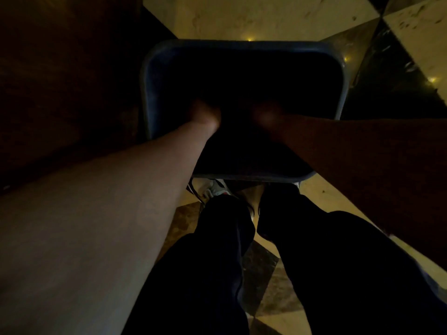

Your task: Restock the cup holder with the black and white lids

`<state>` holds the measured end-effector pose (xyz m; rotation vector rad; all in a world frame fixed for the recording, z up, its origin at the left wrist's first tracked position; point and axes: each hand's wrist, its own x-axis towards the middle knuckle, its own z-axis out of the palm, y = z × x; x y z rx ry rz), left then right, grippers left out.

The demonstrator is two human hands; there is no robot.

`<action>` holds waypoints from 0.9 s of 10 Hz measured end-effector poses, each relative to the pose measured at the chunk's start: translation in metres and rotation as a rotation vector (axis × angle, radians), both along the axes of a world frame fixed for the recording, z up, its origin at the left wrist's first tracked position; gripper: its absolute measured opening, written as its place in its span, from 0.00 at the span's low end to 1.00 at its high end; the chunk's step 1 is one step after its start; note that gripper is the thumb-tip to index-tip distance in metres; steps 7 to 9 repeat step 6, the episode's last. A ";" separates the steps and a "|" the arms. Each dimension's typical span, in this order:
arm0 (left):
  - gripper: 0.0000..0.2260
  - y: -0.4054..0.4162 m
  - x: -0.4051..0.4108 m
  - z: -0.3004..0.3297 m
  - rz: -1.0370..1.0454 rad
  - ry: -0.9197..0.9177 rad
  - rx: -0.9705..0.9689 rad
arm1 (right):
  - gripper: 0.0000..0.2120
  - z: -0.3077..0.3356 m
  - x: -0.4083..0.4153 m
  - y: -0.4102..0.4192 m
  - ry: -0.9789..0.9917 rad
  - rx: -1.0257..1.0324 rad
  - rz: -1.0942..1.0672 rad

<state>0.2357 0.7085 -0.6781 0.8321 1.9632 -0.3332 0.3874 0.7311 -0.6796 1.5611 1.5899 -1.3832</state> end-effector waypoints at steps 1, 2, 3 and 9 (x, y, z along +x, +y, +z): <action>0.20 0.001 0.001 0.026 0.084 0.033 0.063 | 0.19 0.027 -0.005 0.002 -0.051 -0.060 0.066; 0.18 0.002 0.005 0.074 0.166 0.031 0.096 | 0.20 0.073 0.000 0.012 -0.112 0.049 0.297; 0.16 0.009 0.009 0.116 0.153 -0.015 0.094 | 0.21 0.107 0.005 0.015 -0.061 0.048 0.066; 0.18 0.026 0.016 0.290 -0.012 -0.092 0.020 | 0.25 0.277 0.044 0.037 -0.013 -0.025 -0.161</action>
